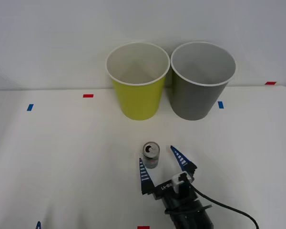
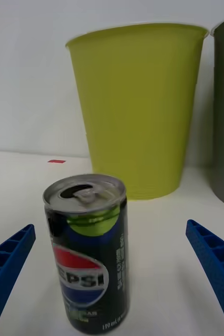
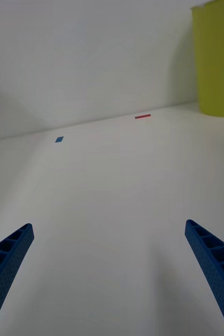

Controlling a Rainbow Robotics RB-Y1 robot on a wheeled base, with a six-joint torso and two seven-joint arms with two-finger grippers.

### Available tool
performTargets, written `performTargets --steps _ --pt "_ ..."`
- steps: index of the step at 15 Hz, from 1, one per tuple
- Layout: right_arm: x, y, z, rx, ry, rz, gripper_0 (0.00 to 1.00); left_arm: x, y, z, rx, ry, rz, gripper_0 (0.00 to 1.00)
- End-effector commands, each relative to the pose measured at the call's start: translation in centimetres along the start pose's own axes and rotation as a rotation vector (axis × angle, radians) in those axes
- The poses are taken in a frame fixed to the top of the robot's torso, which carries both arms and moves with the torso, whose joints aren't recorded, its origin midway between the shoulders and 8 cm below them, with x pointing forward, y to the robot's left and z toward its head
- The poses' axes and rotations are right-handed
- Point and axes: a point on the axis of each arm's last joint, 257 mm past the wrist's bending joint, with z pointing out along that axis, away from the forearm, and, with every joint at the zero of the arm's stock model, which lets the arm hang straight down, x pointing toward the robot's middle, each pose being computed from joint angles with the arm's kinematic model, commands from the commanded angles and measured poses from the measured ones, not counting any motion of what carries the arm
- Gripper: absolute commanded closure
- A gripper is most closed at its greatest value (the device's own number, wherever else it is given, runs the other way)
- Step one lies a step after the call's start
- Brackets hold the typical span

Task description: Put cans in the gray bin and PET bottles in the light green bin.

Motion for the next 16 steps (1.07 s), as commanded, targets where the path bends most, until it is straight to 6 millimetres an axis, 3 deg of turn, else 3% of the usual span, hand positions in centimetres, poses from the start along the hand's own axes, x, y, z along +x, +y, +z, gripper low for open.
performTargets --steps 1,2,3,4,5,11,13,16 --pt "-0.1 0.4 1.6 -0.016 -0.004 -0.004 0.00 0.0 0.0 0.0 0.000 0.000 0.000 0.00" --pt "-0.1 0.4 1.7 -0.016 -0.005 -0.004 0.00 0.0 0.0 0.0 0.000 0.000 0.000 0.00" --pt "-0.1 0.4 1.7 -0.017 -0.005 -0.005 0.33 0.0 0.0 0.0 0.000 0.000 0.000 0.00" --pt "-0.1 0.3 1.7 -0.015 -0.004 -0.002 0.81 0.0 0.0 0.0 0.000 0.000 0.000 0.00" --pt "-0.1 0.3 1.7 -0.014 -0.004 -0.001 0.91 0.0 0.0 0.0 0.000 0.000 0.000 0.00" --pt "0.9 0.6 2.2 -0.022 0.064 -0.004 0.98 0.0 0.0 0.0 0.000 0.000 0.000 0.00" --pt "0.2 0.2 3.1 -0.021 0.117 -0.014 0.99 0.0 0.0 0.0 0.000 0.000 0.000 0.00" --pt "-2.7 -1.6 3.9 -0.006 0.192 -0.039 0.99 0.0 0.0 0.0 0.000 0.000 0.000 0.00"
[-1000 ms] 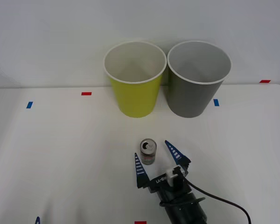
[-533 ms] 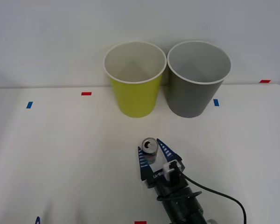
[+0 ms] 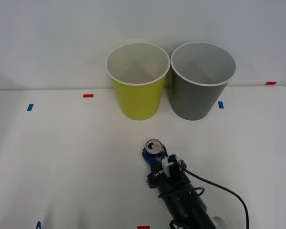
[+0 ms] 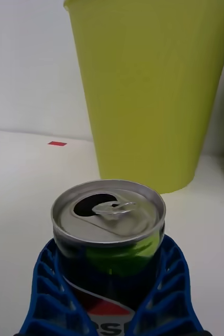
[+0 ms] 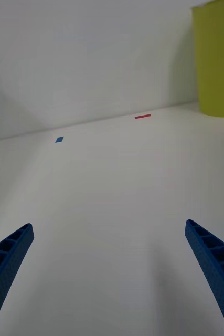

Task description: Put cans in the gray bin and PET bottles in the light green bin.

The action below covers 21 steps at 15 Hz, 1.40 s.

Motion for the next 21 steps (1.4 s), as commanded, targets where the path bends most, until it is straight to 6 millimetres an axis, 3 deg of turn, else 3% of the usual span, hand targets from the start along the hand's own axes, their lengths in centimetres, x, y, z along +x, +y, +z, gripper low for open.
performTargets --steps 1,6,13,21 --pt "-3.3 -2.1 0.2 0.017 0.077 -0.022 0.99 0.0 0.0 0.0 0.000 0.000 0.000 0.00" --pt "-7.1 -4.6 -0.3 0.050 0.200 -0.028 1.00 0.0 0.0 0.0 0.000 0.000 0.000 0.00" --pt "-14.9 -5.7 -5.0 0.060 0.347 -0.031 1.00 0.0 0.0 0.0 0.000 0.000 0.000 0.00" --pt "-23.3 -9.0 -3.0 0.035 0.163 0.001 1.00 0.0 0.0 0.0 0.000 0.000 0.000 0.00"
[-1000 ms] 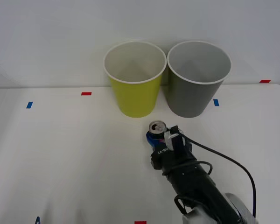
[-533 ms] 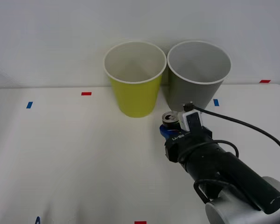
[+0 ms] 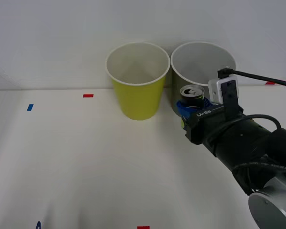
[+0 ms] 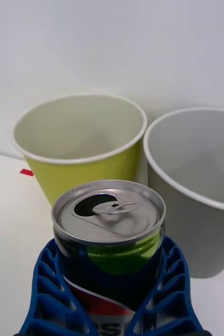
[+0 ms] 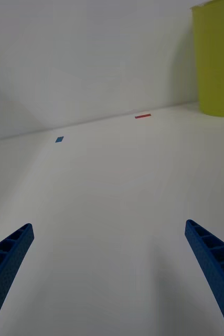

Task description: Put cans in the gray bin and PET bottles in the light green bin.

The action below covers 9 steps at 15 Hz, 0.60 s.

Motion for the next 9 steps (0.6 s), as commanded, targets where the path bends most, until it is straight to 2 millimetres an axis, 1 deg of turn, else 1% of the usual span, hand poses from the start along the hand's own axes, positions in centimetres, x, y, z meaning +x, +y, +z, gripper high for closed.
performTargets --steps 1,5,8,9 --pt "-3.8 -1.9 -0.2 -0.009 -0.079 -0.012 1.00 0.0 0.0 0.0 0.000 0.000 0.000 0.00" --pt "-8.5 -4.2 -0.7 0.006 -0.159 -0.095 1.00 0.0 0.0 0.0 0.000 0.000 0.000 0.00" --pt "-10.4 -5.8 -0.9 0.034 -0.195 -0.103 1.00 0.0 0.0 0.0 0.000 0.000 0.000 0.00" --pt "-10.9 -6.4 -0.5 0.032 -0.207 -0.097 1.00 0.0 0.0 0.0 0.000 0.000 0.000 0.00"
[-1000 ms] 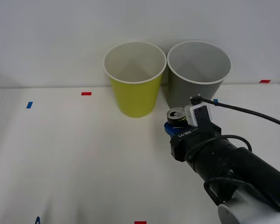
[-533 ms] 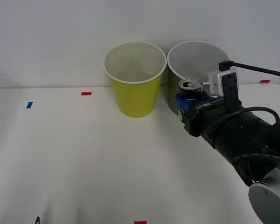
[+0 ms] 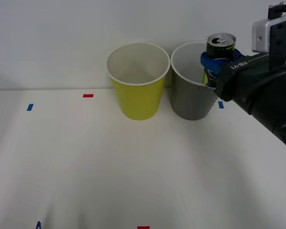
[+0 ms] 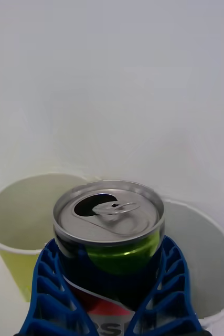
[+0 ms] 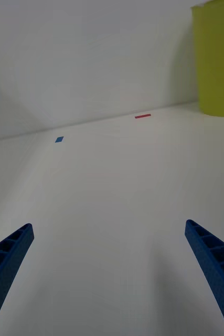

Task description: Put cans in the gray bin and PET bottles in the light green bin.

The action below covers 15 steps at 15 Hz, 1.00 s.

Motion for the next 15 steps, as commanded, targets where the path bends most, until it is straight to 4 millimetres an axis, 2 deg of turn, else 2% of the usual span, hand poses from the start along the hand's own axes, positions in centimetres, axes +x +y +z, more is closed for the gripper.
performTargets --steps 1,3,4,7,11,15 --pt "-1.1 -1.9 1.2 0.006 -0.039 0.022 1.00 0.0 0.0 0.0 0.000 0.000 0.000 0.00" --pt "-1.6 -3.3 3.0 0.013 -0.076 0.047 1.00 0.0 0.0 0.0 0.000 0.000 0.000 0.00" --pt "-1.7 -4.7 4.0 0.040 -0.084 0.041 1.00 0.0 0.0 0.0 0.000 0.000 0.000 0.00" --pt "-1.2 -6.7 6.0 0.079 -0.085 0.032 1.00 0.0 0.0 0.0 0.000 0.000 0.000 0.00" --pt "0.9 -6.9 10.9 0.076 -0.102 0.051 1.00 0.0 0.0 0.0 0.000 0.000 0.000 0.00" --pt "1.6 -6.8 13.3 0.068 -0.088 0.064 1.00 0.0 0.0 0.0 0.000 0.000 0.000 0.00"
